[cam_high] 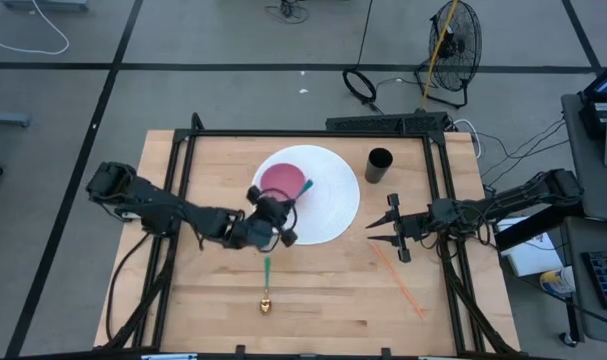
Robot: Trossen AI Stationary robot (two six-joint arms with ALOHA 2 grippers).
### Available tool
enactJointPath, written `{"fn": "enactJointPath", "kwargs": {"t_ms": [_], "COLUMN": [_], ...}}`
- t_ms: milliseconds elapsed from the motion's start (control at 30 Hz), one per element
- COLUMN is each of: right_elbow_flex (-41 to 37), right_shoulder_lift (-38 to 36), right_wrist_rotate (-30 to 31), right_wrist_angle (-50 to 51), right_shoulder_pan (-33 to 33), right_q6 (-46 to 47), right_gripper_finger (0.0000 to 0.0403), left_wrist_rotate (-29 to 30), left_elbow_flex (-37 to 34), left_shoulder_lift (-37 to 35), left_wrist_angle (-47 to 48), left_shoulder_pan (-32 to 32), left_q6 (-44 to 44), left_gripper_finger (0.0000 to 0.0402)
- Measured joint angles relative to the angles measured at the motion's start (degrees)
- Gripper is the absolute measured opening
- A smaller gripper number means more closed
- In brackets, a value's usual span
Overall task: Pick & Place Utensil
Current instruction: Put the blue fork into the pink bowl
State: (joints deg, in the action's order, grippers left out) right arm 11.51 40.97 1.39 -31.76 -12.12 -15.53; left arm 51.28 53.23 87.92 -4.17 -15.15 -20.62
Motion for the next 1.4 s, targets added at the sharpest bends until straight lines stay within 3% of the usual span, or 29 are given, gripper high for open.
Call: {"fn": "enactJointPath", "kwargs": {"t_ms": [333, 500, 733, 1000, 1400], "right_elbow_flex": [0.0, 0.0, 0.0, 0.0, 0.0], "right_shoulder_lift": [0.0, 0.0, 0.0, 0.0, 0.0], "right_wrist_rotate": [0.0, 0.0, 0.0, 0.0, 0.0], "right_wrist_angle": [0.4, 0.4, 0.4, 0.3, -0.2], "right_shoulder_pan": [0.0, 0.0, 0.0, 0.0, 0.0], "right_q6": [-0.1, -0.1, -0.1, -0.1, -0.2], "right_gripper_finger": [0.0116, 0.0116, 0.0116, 0.0116, 0.0116], "left_wrist_rotate": [-9.9, -11.5, -12.8, -12.9, -12.2], "left_elbow_flex": [0.0, -0.5, -9.1, -18.2, -19.0], "left_shoulder_lift": [0.0, 0.0, 0.0, 0.0, 2.8], "left_wrist_angle": [-1.6, -2.6, -13.3, -25.1, -29.7], "left_shoulder_pan": [11.4, 16.3, 21.7, 24.2, 25.2], "left_q6": [3.4, 1.6, -7.1, -13.0, -16.0], "left_gripper_finger": [0.0003, 0.0003, 0.0003, 0.0005, 0.0005]}}
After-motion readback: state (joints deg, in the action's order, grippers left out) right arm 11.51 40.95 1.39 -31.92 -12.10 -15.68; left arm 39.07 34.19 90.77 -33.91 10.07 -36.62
